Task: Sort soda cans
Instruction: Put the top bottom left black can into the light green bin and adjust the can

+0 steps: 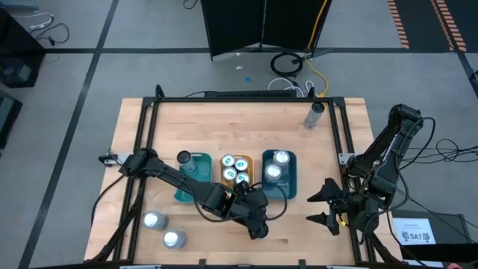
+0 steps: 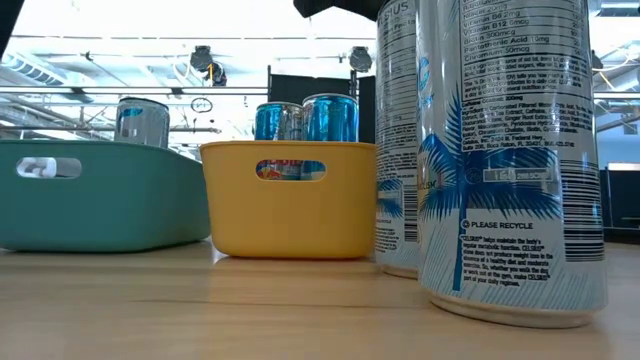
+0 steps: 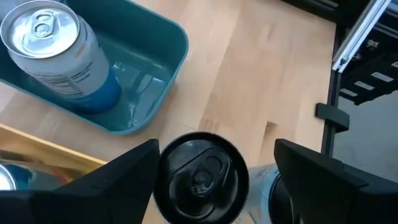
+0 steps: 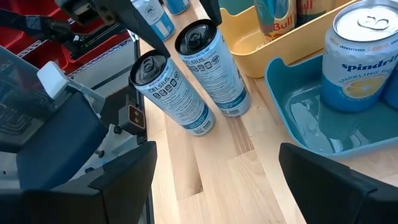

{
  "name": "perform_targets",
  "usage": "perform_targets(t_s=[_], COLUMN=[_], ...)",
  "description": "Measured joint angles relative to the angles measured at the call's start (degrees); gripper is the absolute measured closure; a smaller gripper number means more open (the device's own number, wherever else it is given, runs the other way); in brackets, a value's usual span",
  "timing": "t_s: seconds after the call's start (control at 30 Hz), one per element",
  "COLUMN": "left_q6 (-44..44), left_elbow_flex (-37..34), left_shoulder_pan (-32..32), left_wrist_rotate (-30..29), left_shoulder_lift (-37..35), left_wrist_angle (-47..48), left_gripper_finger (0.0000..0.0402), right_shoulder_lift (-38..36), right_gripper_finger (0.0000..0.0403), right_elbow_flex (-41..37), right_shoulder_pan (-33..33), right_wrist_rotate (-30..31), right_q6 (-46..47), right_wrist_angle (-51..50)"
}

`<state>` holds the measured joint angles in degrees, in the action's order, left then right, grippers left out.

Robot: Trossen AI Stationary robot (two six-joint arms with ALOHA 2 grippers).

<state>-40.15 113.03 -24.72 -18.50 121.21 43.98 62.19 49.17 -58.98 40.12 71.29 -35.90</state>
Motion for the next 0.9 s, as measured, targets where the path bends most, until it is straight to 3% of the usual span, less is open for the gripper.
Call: perform_targets(t_s=[0.53, 0.9], left_q6=[-0.01, -1.41], left_elbow_flex=[0.00, -0.02], left_shoulder_pan=[0.17, 0.64], left_wrist_rotate=[-1.03, 1.68], left_shoulder_lift=[0.60, 2.93], left_wrist_angle=[3.03, 3.95], left_gripper_finger=[0.0075, 0.0075], right_shoulder_lift=[0.00, 0.00], right_gripper_finger=[0.0071, 0.0071], right_elbow_flex=[0.00, 0.00], right_shoulder_pan=[0.00, 0.00], right_wrist_rotate=[-0.15, -1.49], right_q6=[-0.22, 0.01], right_wrist_angle=[0.00, 0.06])
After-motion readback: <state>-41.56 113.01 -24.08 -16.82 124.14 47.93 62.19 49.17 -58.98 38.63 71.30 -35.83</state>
